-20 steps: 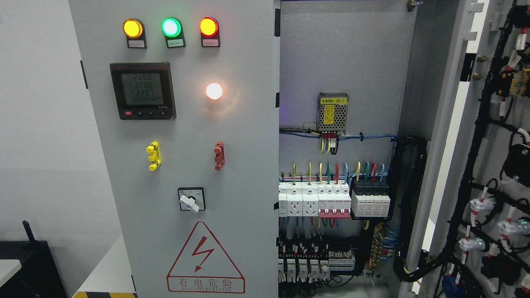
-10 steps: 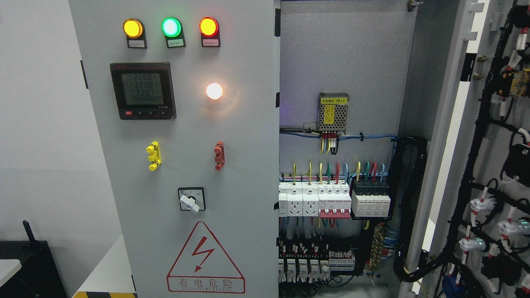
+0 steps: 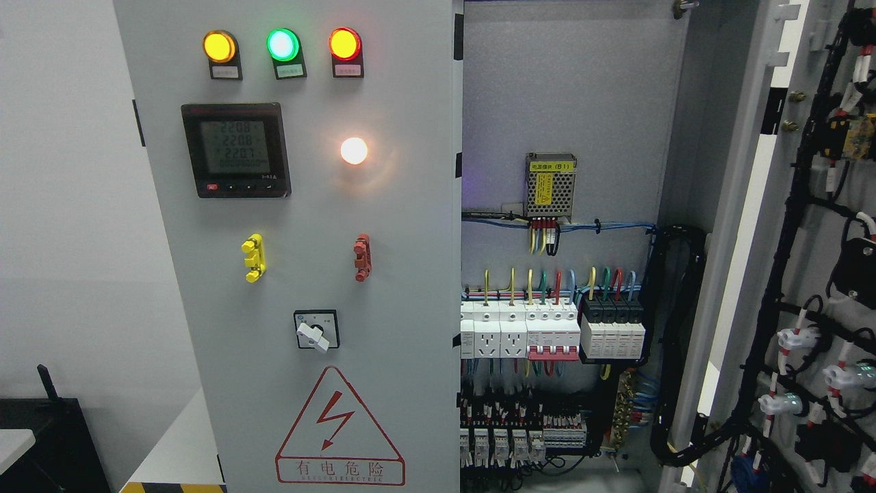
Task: Open door with both hands
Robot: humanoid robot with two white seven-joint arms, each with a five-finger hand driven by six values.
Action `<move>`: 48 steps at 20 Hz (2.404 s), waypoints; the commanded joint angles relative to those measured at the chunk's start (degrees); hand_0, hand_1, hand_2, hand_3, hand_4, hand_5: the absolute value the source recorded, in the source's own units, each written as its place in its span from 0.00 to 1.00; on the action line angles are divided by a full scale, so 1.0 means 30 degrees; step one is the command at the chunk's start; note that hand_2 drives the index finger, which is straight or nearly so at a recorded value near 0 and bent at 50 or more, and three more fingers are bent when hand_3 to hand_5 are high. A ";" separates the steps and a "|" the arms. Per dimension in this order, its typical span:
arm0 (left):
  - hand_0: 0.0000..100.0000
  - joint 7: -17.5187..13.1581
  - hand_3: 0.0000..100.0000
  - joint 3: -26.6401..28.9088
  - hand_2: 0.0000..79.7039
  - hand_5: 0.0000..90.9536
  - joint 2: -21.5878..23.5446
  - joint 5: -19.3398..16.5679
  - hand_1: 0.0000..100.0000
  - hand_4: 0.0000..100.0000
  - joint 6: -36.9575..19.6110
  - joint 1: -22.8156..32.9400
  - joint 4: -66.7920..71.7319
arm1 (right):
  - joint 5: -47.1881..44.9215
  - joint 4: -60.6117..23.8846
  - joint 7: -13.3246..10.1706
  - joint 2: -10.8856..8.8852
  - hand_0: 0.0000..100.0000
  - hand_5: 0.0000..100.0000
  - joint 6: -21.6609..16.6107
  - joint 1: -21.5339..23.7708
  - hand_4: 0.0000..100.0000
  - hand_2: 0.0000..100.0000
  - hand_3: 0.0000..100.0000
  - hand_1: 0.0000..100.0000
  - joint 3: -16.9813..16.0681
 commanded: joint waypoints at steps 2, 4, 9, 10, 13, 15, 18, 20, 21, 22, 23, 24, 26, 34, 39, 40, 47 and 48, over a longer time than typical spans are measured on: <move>0.00 0.0046 0.00 -0.0164 0.00 0.00 -0.0140 0.0263 0.00 0.03 0.0021 0.0206 -0.0003 | 0.0005 -0.1248 -0.0306 -0.0042 0.11 0.00 0.0041 -0.3062 0.00 0.00 0.00 0.00 0.0419; 0.00 0.0482 0.00 -0.0164 0.00 0.00 -0.0140 0.0262 0.00 0.03 0.0021 0.0206 -0.0003 | 0.0005 -0.1248 -0.0336 0.0016 0.11 0.00 0.0070 -0.3912 0.00 0.00 0.00 0.00 0.0360; 0.00 0.0955 0.00 -0.0164 0.00 0.00 -0.0169 0.0233 0.00 0.03 0.0050 0.0206 -0.0003 | -0.0024 -0.0430 -0.0190 0.0718 0.11 0.00 0.0567 -0.6286 0.00 0.00 0.00 0.00 0.0477; 0.00 0.0867 0.00 -0.0193 0.00 0.00 -0.0140 0.0204 0.00 0.03 0.0079 0.0206 0.0026 | -0.0024 -0.0167 -0.0190 0.0894 0.11 0.00 0.0685 -0.6638 0.00 0.00 0.00 0.00 0.0535; 0.00 0.0808 0.00 -0.0164 0.00 0.00 -0.0140 0.0291 0.00 0.03 0.0079 0.0206 0.0026 | -0.0024 0.0216 -0.0161 0.1217 0.11 0.00 0.1297 -0.7546 0.00 0.00 0.00 0.00 0.0536; 0.00 0.0808 0.00 -0.0135 0.00 0.00 -0.0140 0.0408 0.00 0.03 0.0050 0.0206 -0.0003 | -0.0053 0.0217 -0.0160 0.1247 0.11 0.00 0.2322 -0.8219 0.00 0.00 0.00 0.00 0.0507; 0.00 0.0808 0.00 -0.0106 0.00 0.00 -0.0140 0.0409 0.00 0.03 0.0021 0.0206 -0.0003 | -0.0053 0.0246 -0.0132 0.1509 0.11 0.00 0.3086 -0.9187 0.00 0.00 0.00 0.00 0.0507; 0.00 0.0808 0.00 -0.0018 0.00 0.00 -0.0169 0.0438 0.00 0.03 0.0021 0.0206 -0.0003 | -0.0053 0.0246 -0.0131 0.1918 0.11 0.00 0.3787 -0.9831 0.00 0.00 0.00 0.00 0.0419; 0.00 0.0808 0.00 -0.0018 0.00 0.00 -0.0169 0.0438 0.00 0.03 0.0021 0.0206 -0.0003 | -0.0111 0.0246 -0.0131 0.2095 0.11 0.00 0.4168 -1.0154 0.00 0.00 0.00 0.00 0.0390; 0.00 0.0808 0.00 0.0011 0.00 0.00 -0.0169 0.0438 0.00 0.03 0.0021 0.0206 -0.0003 | -0.0112 0.0275 -0.0102 0.2271 0.11 0.00 0.4549 -1.0534 0.00 0.00 0.00 0.00 0.0361; 0.00 0.0808 0.00 0.0040 0.00 0.00 -0.0169 0.0438 0.00 0.03 0.0021 0.0206 -0.0003 | -0.0170 0.0305 -0.0102 0.2388 0.11 0.00 0.4872 -1.0857 0.00 0.00 0.00 0.00 0.0360; 0.00 0.0808 0.00 0.0041 0.00 0.00 -0.0198 0.0438 0.00 0.03 0.0021 0.0177 -0.0032 | -0.0257 0.0305 -0.0073 0.2448 0.11 0.00 0.5136 -1.1121 0.00 0.00 0.00 0.00 0.0360; 0.00 0.0808 0.00 0.0041 0.00 0.00 -0.0199 0.0438 0.00 0.03 -0.0009 0.0176 -0.0033 | -0.0316 0.0305 0.0247 0.2710 0.11 0.00 0.5780 -1.1707 0.00 0.00 0.00 0.00 0.0390; 0.00 0.0779 0.00 0.0041 0.00 0.00 -0.0316 0.0438 0.00 0.03 0.0021 0.0176 -0.0033 | -0.0841 0.0363 0.0484 0.3561 0.11 0.00 0.9089 -1.3788 0.00 0.00 0.00 0.00 0.0214; 0.00 0.0779 0.00 0.0041 0.00 0.00 -0.0316 0.0438 0.00 0.03 -0.0009 0.0206 -0.0033 | -0.1664 0.0538 0.0367 0.3795 0.11 0.00 1.0440 -1.4930 0.00 0.00 0.00 0.00 0.0039; 0.00 0.0779 0.00 0.0041 0.00 0.00 -0.0316 0.0438 0.00 0.03 0.0020 0.0177 -0.0033 | -0.1693 0.0655 0.0367 0.3883 0.11 0.00 1.0587 -1.5164 0.00 0.00 0.00 0.00 -0.0049; 0.00 0.0779 0.00 0.0041 0.00 0.00 -0.0316 0.0438 0.00 0.03 0.0020 0.0176 -0.0033 | -0.1957 0.2381 0.0367 0.4906 0.11 0.00 1.1525 -1.7097 0.00 0.00 0.00 0.00 -0.0343; 0.00 0.0779 0.00 0.0041 0.00 0.00 -0.0316 0.0438 0.00 0.03 0.0021 0.0176 -0.0033 | -0.1928 0.2675 0.0367 0.4967 0.11 0.00 1.1526 -1.7361 0.00 0.00 0.00 0.00 -0.0372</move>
